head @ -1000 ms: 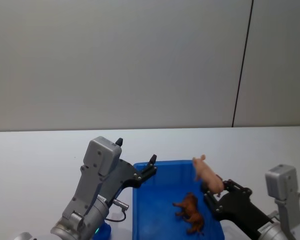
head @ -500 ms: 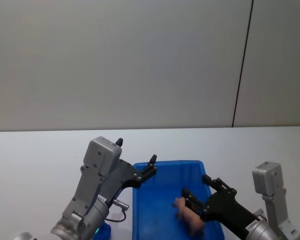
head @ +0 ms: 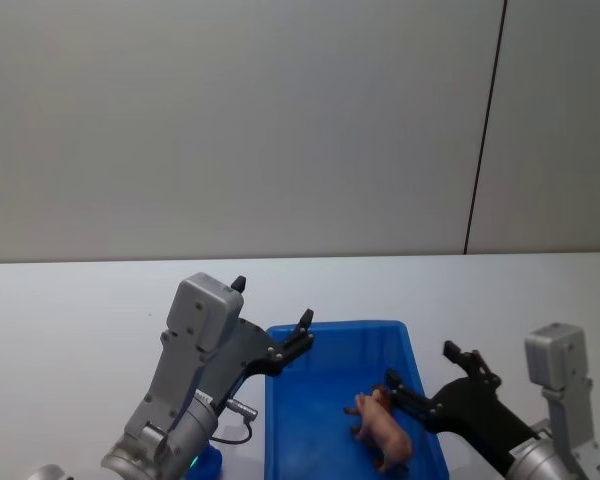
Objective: Pick up the two dolls from the table and place them into the box.
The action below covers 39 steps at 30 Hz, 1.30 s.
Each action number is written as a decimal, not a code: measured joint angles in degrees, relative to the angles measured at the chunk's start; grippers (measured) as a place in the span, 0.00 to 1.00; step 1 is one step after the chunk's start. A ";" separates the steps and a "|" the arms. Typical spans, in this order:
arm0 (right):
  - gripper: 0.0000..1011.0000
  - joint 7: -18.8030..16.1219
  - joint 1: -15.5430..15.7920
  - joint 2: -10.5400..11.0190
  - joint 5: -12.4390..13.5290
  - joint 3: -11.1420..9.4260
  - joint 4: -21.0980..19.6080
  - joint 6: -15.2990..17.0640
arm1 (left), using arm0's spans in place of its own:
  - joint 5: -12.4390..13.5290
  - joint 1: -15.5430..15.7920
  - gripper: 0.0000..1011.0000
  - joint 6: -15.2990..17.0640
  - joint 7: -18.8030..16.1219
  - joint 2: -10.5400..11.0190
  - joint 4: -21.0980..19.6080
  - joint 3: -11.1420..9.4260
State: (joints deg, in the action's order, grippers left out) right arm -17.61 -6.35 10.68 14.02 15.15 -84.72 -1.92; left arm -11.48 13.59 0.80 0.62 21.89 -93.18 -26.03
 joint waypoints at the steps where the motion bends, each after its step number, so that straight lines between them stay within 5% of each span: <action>1: 0.99 0.34 0.14 0.06 -0.05 -0.07 -0.14 -0.06 | 0.00 0.00 0.99 0.00 0.00 0.00 0.00 0.00; 14: 0.99 9.61 3.60 1.83 -1.05 -1.42 -3.32 -1.91 | 0.00 0.00 0.99 0.00 0.00 0.00 0.00 0.00; 39: 0.99 14.52 5.77 3.01 -1.54 -2.32 -5.32 -3.04 | -2.02 -1.95 0.99 3.68 -0.48 1.97 -1.80 1.26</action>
State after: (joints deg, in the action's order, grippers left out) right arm -3.09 -0.58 13.69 12.48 12.84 -90.04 -4.96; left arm -13.50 11.64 4.47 0.14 23.86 -94.98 -24.77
